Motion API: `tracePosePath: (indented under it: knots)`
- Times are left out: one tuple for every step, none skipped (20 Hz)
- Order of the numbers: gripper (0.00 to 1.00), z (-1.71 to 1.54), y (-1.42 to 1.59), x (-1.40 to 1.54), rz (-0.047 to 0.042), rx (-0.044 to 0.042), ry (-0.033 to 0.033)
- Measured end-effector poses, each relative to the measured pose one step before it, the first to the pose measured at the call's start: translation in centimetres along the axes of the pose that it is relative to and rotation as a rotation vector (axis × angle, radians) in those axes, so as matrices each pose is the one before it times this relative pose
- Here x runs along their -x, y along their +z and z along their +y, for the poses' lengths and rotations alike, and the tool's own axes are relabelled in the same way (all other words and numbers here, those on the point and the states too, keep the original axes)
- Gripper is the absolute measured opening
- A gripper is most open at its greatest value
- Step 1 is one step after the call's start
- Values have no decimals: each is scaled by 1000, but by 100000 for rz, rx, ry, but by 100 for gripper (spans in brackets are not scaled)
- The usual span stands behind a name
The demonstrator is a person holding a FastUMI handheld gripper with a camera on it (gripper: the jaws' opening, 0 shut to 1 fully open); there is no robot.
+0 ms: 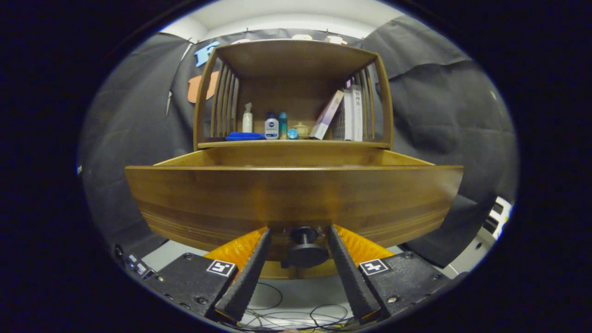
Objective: Pull open the drawer, take out the items inside it, and place them on the countertop above the cabinet.
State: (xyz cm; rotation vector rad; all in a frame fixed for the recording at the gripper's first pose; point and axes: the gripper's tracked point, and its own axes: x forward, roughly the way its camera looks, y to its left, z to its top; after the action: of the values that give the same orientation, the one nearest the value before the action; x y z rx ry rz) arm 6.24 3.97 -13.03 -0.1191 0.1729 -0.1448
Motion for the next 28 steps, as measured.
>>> tracePosePath:
  knots:
    - [83,-273,128,-318,-76,-933,100]
    - [83,-314,90,-470,447,-1583,-32]
    - [83,-355,174,-631,650,-1874,-248]
    - [83,-526,247,-729,362,-1806,-669]
    - [83,0,230,-446,373,-2187,1913]
    - [83,526,-144,-546,530,-1042,2010]
    - [83,48,228,-169,-637,992,1642]
    - [83,-337,107,-116,-97,2565,-51]
    - [83,-35,244,-82,-1018,1785,764]
    - [84,232,-59,-342,577,1107,1247]
    - [83,-96,266,-419,-452,-335,639]
    - [83,-191,58,-513,651,4,415]
    - [83,141,278,-448,-45,64,363]
    - [84,104,198,-510,111,337,-145]
    - [84,-72,81,-259,313,-239,-154]
    - [84,33,101,-325,-512,-183,65]
    - [84,139,367,-848,-291,64,-143]
    - [84,61,488,-839,-448,658,-171]
    - [84,87,464,-893,-1013,503,-224]
    - [84,-1,369,-840,-772,493,-670]
    - [84,12,-256,-201,678,1096,-137]
    - [85,20,210,-934,288,312,-336]
    - [85,77,159,-394,-632,7,-244]
    - [85,100,288,-549,489,-292,-93]
    - [85,17,-3,-406,-77,-69,-58]
    - [85,-47,136,-380,-348,119,-59]
    - [85,33,79,-393,-86,545,-134]
    - [85,-11,66,-539,-78,348,-136]
